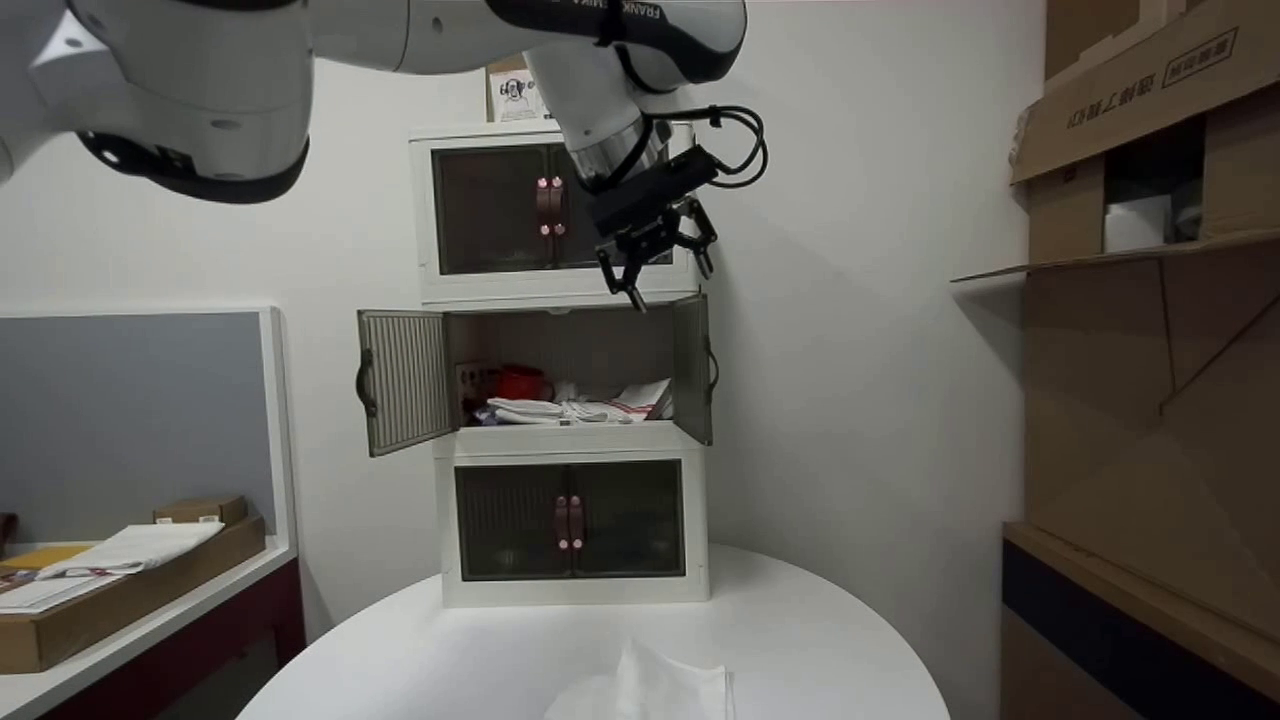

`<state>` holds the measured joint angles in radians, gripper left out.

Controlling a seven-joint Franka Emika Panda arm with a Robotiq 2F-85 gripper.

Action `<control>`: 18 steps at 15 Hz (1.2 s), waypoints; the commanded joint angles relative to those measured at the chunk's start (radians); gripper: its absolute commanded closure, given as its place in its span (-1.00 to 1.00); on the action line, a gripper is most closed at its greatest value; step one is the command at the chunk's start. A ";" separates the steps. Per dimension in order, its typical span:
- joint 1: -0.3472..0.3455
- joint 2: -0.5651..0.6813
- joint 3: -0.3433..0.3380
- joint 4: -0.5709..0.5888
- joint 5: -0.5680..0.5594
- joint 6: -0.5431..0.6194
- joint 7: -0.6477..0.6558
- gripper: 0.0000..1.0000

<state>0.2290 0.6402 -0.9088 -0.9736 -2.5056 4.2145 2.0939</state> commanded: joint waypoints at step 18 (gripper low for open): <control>-0.252 0.055 0.282 0.104 0.003 0.024 -0.141 -1.00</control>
<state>0.0122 0.7078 -0.6873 -0.8530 -2.5054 4.2153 2.0263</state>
